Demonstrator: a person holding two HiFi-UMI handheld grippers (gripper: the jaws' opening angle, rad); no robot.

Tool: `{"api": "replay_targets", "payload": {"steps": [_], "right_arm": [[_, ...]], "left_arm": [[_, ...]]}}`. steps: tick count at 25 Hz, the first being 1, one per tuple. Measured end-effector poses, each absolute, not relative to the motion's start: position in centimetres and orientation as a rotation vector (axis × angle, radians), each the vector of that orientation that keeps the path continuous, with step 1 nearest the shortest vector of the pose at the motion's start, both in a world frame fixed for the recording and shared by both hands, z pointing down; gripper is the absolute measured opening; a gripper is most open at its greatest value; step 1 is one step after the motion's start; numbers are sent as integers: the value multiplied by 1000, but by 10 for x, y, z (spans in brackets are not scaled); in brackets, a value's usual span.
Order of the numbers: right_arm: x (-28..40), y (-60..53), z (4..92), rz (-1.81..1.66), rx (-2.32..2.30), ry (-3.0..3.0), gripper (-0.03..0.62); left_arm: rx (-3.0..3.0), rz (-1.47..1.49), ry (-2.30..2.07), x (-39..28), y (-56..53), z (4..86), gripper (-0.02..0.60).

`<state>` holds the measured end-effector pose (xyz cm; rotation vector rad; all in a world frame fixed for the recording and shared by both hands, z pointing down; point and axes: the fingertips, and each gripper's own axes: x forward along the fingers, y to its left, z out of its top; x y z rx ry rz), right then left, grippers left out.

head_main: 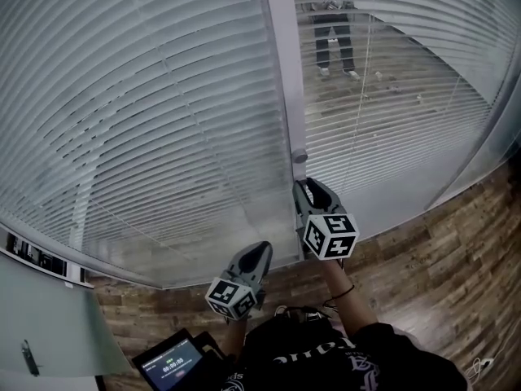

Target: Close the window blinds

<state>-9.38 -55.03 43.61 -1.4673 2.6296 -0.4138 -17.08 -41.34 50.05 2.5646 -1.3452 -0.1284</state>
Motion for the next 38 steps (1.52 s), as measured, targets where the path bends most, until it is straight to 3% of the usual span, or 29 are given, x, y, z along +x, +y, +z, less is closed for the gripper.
{"api": "replay_targets", "payload": {"steps": [5,8,10,15,17,19,22,27,29,32,36,38], "right_arm": [[-104,-542,435,958,-1871,2980,133],[-105,-539,439,1281,-1855,2930,133],[-104,-540,437,1052,-1828,2917,133],[-96,-548,436,-328,-1459,2695,133],[-89,-551,435,-648,-1316,2517,133],[-87,-553,436,-686,-1309,2493,133],[-91,-552,437,-409,-1462,2663,133],[-108,-543,436,1043,-1904,3007,133],[-113,-542,436,1214,-1916,2979,133],[-110,-543,436,907,-1871,2972,133],[-99,-546,437,-160,-1591,2789,137],[-97,-544,436,-499,-1451,2620,136]], "left_arm": [[2541,-127,-1365,-176,-415,505,5],[2536,-135,-1362,-174,-417,507,5],[2543,-137,-1347,-171,-418,505,5],[2558,-131,-1318,-167,-419,507,5],[2560,-129,-1316,-166,-418,507,5],[2557,-127,-1322,-168,-418,508,5],[2547,-129,-1334,-174,-418,509,5],[2540,-132,-1347,-180,-418,508,5],[2541,-131,-1344,-182,-418,508,5],[2550,-132,-1328,-178,-418,508,5],[2560,-133,-1317,-175,-415,507,5],[2562,-134,-1316,-180,-411,507,5]]}}
